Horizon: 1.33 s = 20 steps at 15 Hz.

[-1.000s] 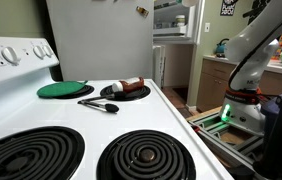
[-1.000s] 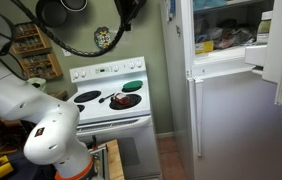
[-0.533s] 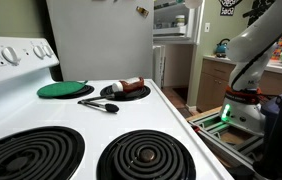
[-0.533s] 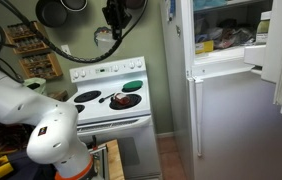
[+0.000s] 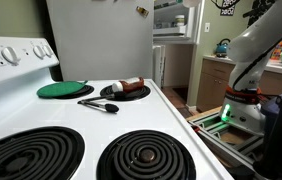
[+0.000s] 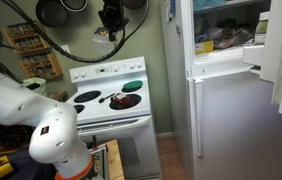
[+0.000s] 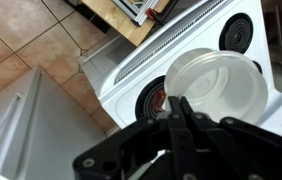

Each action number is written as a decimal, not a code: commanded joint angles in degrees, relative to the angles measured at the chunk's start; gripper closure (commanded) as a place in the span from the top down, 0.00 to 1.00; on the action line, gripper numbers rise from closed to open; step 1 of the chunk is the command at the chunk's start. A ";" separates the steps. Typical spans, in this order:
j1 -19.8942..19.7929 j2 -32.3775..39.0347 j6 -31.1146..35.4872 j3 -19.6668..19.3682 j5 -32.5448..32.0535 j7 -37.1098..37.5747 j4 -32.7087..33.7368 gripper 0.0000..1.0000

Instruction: Open the top door of the refrigerator, pick up the clear lunch box and put it on the hob of the stove

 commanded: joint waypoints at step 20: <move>20.58 4.06 21.45 21.71 6.74 -9.10 -10.81 0.01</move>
